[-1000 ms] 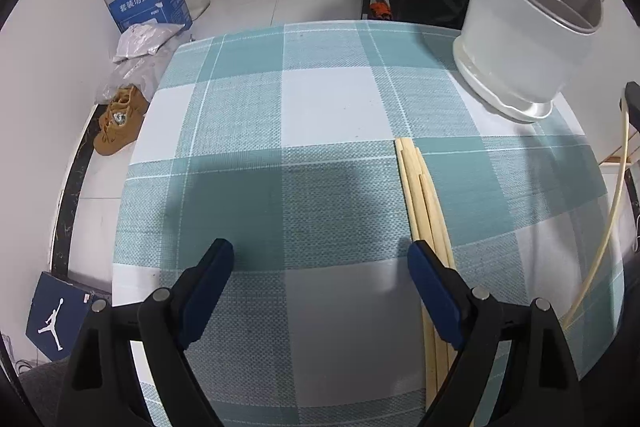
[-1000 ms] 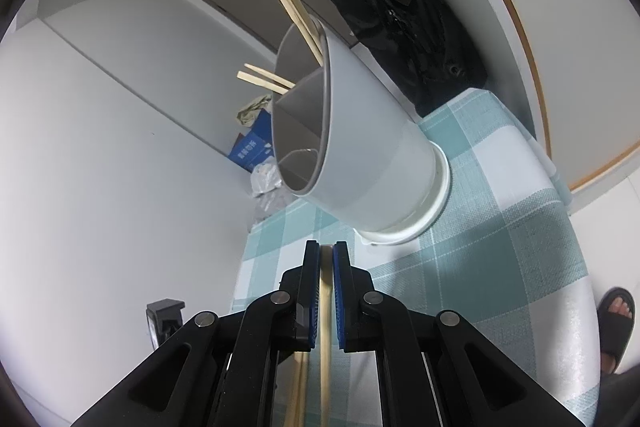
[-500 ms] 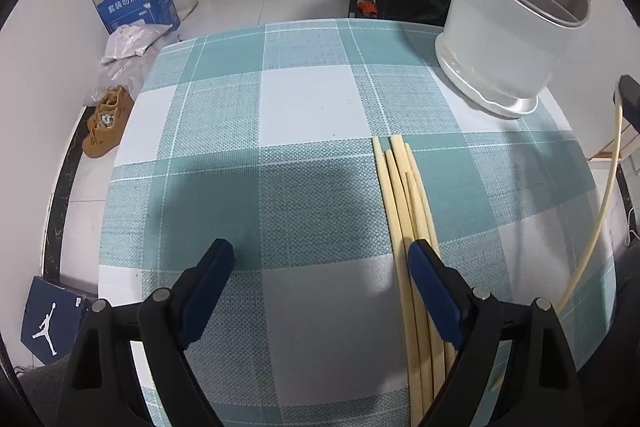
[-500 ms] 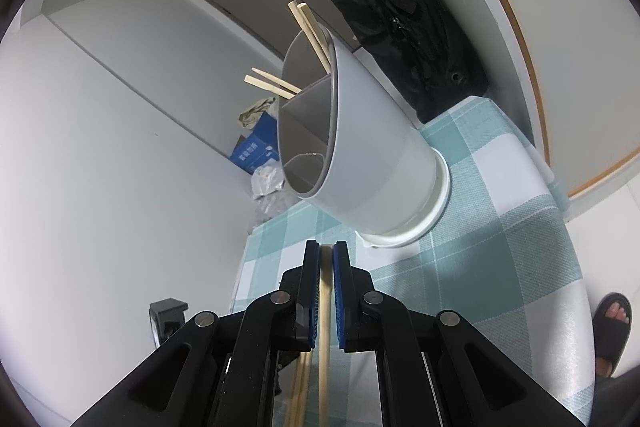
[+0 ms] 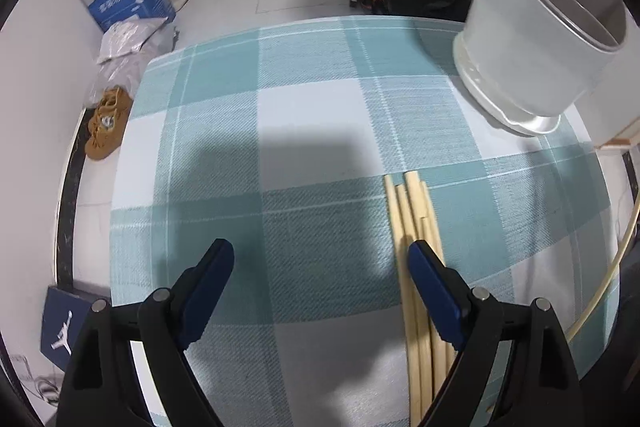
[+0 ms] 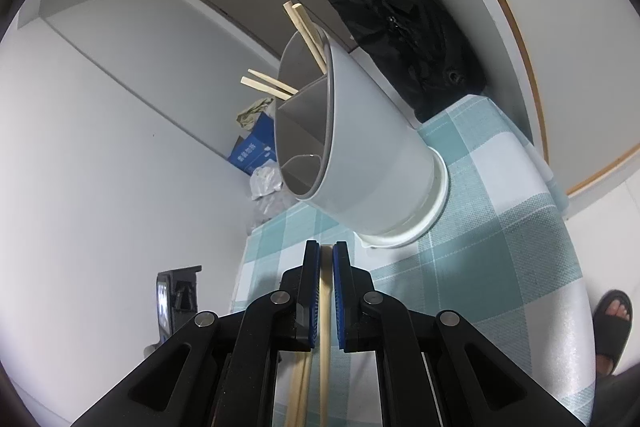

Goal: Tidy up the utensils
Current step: 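Grasp another chopstick with the left gripper while the right gripper holds its chopstick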

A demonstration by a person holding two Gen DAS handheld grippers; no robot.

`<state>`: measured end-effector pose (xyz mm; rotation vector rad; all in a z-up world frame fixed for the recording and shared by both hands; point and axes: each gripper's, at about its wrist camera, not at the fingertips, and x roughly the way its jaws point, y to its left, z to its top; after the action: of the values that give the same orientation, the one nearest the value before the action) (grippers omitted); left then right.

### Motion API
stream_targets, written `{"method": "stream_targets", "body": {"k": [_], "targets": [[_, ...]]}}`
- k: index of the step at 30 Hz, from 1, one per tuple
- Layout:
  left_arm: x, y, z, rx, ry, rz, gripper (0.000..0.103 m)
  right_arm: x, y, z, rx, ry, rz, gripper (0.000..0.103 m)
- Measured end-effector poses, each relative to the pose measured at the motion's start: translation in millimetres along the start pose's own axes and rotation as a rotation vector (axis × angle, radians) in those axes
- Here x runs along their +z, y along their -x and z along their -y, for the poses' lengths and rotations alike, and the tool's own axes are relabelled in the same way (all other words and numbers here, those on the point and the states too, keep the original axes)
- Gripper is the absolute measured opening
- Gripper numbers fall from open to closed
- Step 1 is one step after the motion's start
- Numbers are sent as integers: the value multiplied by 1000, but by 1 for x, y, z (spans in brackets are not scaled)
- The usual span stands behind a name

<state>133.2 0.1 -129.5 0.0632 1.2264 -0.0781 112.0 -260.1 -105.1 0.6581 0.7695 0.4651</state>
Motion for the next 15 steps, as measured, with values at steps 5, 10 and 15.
{"method": "stream_targets", "body": {"k": [5,10,15], "targets": [[2,-5,4,30,-21,-23,87,1,-2,-2,5,5,-2,6],[8,-8,-10,-11,14,-41,83,1,-1,-3,10,3,-8,6],[10,-4,-4,-40,-14,-21,54,1,-3,-4,22,-5,-17,6]]}}
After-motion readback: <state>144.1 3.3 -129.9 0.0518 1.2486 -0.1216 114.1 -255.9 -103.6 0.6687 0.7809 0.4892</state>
